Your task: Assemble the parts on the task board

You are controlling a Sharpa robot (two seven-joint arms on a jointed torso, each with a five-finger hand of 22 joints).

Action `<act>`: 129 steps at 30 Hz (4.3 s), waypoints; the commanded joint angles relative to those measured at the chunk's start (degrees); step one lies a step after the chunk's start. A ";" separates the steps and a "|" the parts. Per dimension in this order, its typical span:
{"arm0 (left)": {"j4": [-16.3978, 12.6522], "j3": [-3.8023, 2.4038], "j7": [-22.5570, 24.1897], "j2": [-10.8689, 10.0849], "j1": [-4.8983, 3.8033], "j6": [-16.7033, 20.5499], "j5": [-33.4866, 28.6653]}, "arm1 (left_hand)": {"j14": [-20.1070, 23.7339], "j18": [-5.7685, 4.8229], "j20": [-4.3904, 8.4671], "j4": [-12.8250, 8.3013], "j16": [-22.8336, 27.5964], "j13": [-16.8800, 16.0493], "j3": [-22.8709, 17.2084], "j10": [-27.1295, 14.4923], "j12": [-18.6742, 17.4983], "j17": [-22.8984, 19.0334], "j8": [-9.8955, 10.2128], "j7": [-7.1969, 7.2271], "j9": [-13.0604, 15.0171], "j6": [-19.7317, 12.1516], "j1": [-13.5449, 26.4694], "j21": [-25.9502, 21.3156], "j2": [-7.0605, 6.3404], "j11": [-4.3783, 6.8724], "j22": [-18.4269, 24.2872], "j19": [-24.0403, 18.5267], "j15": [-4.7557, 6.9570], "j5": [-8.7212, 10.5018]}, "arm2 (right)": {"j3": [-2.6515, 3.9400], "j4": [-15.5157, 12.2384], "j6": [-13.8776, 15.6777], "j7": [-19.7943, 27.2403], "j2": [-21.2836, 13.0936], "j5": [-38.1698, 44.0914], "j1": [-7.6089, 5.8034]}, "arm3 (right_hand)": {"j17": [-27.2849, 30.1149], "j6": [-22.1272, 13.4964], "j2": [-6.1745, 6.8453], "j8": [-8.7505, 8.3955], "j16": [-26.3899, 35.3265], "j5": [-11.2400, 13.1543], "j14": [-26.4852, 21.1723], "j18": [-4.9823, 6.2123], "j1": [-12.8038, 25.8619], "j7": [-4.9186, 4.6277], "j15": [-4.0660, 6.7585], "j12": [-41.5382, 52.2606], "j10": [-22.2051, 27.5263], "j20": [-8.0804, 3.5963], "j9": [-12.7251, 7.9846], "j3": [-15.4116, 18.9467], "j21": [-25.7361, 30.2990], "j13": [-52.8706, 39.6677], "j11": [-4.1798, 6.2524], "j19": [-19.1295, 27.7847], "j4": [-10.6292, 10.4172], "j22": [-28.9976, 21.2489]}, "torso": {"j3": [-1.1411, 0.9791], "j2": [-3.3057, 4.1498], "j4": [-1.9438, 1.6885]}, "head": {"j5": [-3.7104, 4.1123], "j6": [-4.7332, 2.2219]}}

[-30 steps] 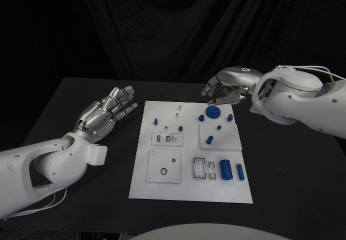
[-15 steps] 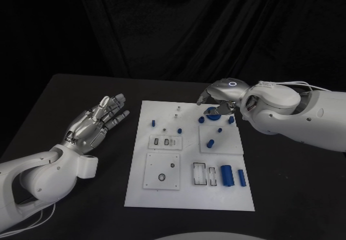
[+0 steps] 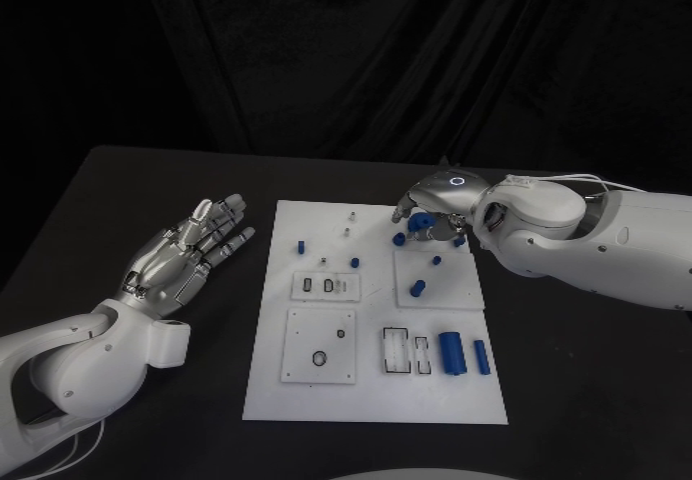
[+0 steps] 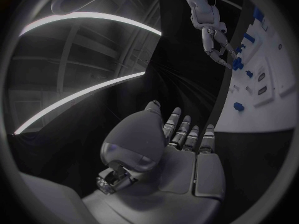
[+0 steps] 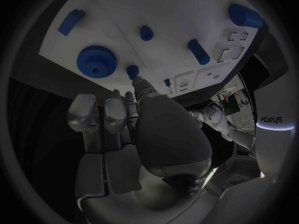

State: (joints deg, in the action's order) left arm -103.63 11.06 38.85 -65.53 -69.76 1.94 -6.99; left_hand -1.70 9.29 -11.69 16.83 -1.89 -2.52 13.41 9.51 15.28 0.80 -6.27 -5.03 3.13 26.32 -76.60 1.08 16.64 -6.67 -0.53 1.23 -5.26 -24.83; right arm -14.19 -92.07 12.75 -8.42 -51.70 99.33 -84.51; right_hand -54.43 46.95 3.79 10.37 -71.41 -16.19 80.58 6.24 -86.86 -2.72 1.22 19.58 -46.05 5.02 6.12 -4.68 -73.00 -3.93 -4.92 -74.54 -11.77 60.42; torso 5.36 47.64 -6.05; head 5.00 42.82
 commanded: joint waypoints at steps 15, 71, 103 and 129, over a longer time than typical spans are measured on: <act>0.17 -0.07 7.65 0.13 -0.15 -1.52 -0.76 | 0.24 0.93 -0.69 -0.29 -0.06 0.07 -0.18 -0.76 -0.02 -0.02 0.39 -0.35 -0.02 -0.28 -0.75 -0.31 -0.46 -0.46 -0.01 -0.13 -0.77 -0.78 | 0.03 2.03 -0.26 -0.13 1.30 0.86 1.44 | -0.51 1.51 0.78 -0.53 -0.15 -2.66 -0.29 -0.29 -0.04 -0.04 0.05 0.46 -2.51 -0.01 0.69 -1.64 -0.27 -0.35 0.17 0.54 0.34 1.22 | 0.12 -0.38 0.17 | 0.17 0.83; 3.40 0.12 5.16 1.39 -0.11 -3.93 0.09 | 0.18 0.93 -2.28 -1.21 -0.67 0.14 -1.69 -1.94 0.20 0.08 0.62 -0.97 -0.06 -1.12 -4.63 -0.14 -0.86 -2.05 -0.13 0.10 -2.45 -4.32 | 0.09 5.65 7.81 3.22 5.34 -1.99 2.44 | -5.94 13.19 0.71 5.89 -2.96 -5.64 2.66 -1.56 0.20 -2.27 0.78 -0.95 -19.18 -0.92 10.57 -9.21 -4.37 -0.14 2.59 -3.10 1.71 9.35 | 0.19 -0.71 0.35 | -1.55 1.58; 2.83 0.13 4.53 2.02 -0.12 -4.28 0.38 | -0.11 0.95 -2.91 -1.18 -1.10 0.12 -1.85 -1.87 0.47 0.19 0.53 -1.19 -0.02 -0.90 -4.95 0.03 -0.90 -2.51 -0.23 0.34 -3.08 -4.42 | 0.67 17.31 4.49 3.91 17.68 -3.97 -0.04 | -6.48 11.55 0.82 4.89 -3.13 -3.68 3.03 -1.79 0.62 -2.73 0.33 -3.70 -19.62 -0.39 12.15 -10.06 -5.08 0.09 2.11 -3.84 2.06 10.85 | 0.37 -0.52 -0.18 | -2.34 2.91; 3.93 0.14 4.26 2.87 -0.12 -5.01 0.38 | -0.42 0.99 -3.48 -1.40 -1.57 0.16 -2.14 -2.16 0.31 0.31 0.55 -1.38 -0.03 -0.97 -5.44 0.18 -0.92 -2.75 -0.32 0.57 -3.52 -4.82 | 0.68 18.88 1.75 4.37 19.49 -5.22 0.77 | -5.95 9.65 0.93 3.20 -2.68 -1.95 2.65 -1.67 1.29 -3.11 0.10 -5.70 -18.91 -0.13 12.48 -10.66 -4.64 -0.01 1.68 -3.38 1.84 10.65 | 0.38 -0.62 -0.07 | -1.98 2.96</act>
State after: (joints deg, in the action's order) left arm -99.72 11.23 38.92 -62.82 -69.76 -2.03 -6.85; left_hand -2.09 9.29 -14.87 15.39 -3.10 -2.43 11.64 7.45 15.50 1.04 -5.82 -6.15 3.08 25.40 -81.59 1.09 15.72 -9.12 -0.78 1.78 -8.41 -29.43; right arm -13.54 -73.35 15.50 -4.57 -32.34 94.69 -83.93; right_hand -60.40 56.96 4.80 13.84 -74.35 -18.32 83.29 5.37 -86.10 -5.80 1.58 14.03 -65.29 4.64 14.34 -14.96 -77.83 -3.96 -3.29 -78.05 -10.03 71.12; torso 5.75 47.06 -6.08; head 2.98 45.74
